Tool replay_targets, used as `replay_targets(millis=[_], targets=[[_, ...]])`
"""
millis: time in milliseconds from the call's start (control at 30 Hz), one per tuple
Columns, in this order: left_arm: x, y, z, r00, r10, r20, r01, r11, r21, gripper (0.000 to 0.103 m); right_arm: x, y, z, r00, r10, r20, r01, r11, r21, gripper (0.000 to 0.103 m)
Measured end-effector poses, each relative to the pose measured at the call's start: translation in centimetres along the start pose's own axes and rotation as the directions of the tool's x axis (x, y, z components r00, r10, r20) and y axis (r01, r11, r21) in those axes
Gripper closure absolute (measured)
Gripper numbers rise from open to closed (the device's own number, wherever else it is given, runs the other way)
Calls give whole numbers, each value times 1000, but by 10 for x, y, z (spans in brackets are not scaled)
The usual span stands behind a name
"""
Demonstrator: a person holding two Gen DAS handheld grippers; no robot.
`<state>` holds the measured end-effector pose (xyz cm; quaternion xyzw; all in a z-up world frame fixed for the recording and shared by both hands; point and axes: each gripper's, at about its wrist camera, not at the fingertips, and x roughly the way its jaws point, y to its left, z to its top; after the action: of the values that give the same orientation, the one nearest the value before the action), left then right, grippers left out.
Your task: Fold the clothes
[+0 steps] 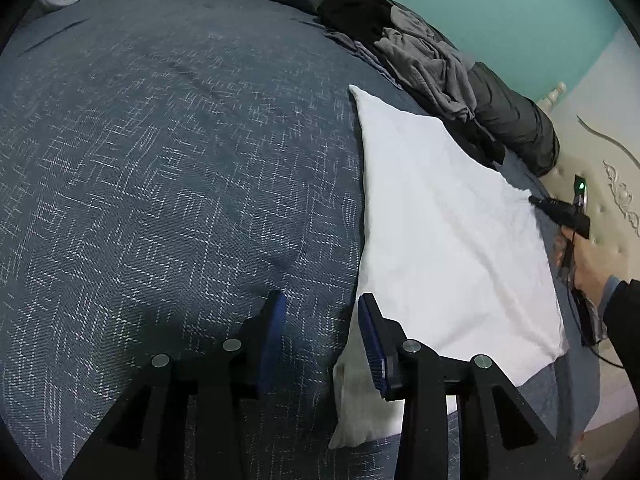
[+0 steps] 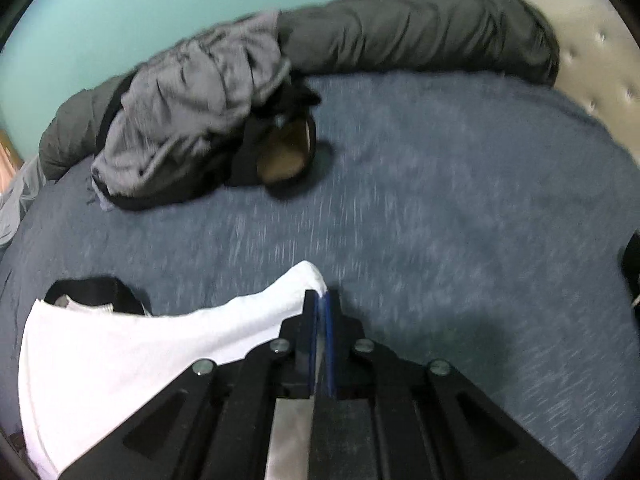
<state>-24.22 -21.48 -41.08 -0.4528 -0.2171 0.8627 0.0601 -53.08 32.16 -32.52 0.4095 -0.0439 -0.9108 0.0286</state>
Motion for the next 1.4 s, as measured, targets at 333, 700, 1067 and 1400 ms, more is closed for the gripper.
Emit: replay_targets(millis=[333,700,1067,1400], targets=[[1,1,-1,1000,-2,-3,2,1000,5,62,11,5,7,987,-157,-33,155,987,-42,100],[-3,0,-2,1000,-4,-6,4,1000,1,62,16,15,0,972,-221,-84,217,974,-64,87],[-13,-11,-6,998,-56,-28,57,998,9,62,-106,86,-74,964,224,-144,-229,973,-22,74],[-18,-22,-30,988,-112,-103,119,990,69,65,-140,172,-185,876,373,-305,-394,919,-6,99]])
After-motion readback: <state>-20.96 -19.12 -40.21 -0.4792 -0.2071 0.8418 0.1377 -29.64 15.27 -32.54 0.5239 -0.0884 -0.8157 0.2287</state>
